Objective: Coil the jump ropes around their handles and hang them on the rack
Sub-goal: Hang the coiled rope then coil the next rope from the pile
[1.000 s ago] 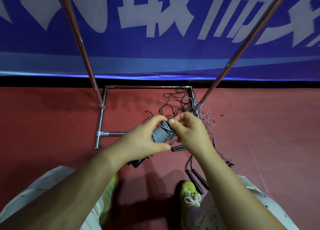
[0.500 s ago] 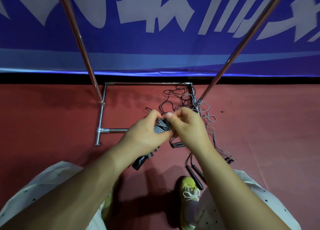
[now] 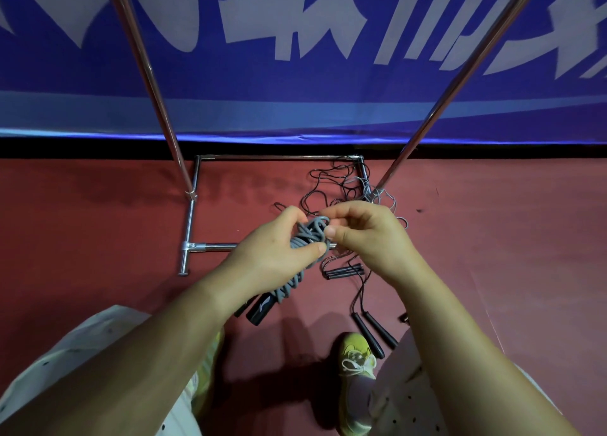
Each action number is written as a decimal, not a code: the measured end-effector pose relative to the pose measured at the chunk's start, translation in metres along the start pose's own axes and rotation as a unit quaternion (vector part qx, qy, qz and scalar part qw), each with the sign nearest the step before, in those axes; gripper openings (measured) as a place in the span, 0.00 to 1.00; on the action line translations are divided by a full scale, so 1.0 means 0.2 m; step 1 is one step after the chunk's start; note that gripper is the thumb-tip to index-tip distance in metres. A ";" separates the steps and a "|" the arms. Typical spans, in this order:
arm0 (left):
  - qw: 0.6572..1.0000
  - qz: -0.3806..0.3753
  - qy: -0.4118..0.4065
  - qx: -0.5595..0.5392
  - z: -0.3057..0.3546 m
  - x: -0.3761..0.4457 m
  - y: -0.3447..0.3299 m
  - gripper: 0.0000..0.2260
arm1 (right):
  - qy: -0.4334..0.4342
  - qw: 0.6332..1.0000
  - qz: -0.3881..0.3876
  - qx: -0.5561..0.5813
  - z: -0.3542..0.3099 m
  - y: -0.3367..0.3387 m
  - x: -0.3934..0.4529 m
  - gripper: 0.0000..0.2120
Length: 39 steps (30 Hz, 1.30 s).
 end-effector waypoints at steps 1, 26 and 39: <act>1.000 -0.005 -0.009 0.012 0.01 0.00 0.00 0.14 | 0.001 1.000 -0.005 -0.010 0.00 -0.01 0.00 0.12; 0.989 -0.124 -0.018 -0.079 -0.02 0.00 -0.06 0.21 | 0.073 0.980 -0.130 -0.134 -0.06 -0.05 -0.05 0.06; 0.999 -0.030 0.001 -0.039 -0.02 0.03 -0.06 0.20 | 0.004 0.978 0.159 -0.136 0.03 0.02 -0.06 0.11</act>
Point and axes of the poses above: each hand's wrist, its own x-axis towards the middle knuckle, its own y-axis out of the back of the hand, z = x × y, the point moved 8 cm from there along x, towards the middle knuckle, and after that the axes turned 4 degrees about y, right-handed, at the moved point
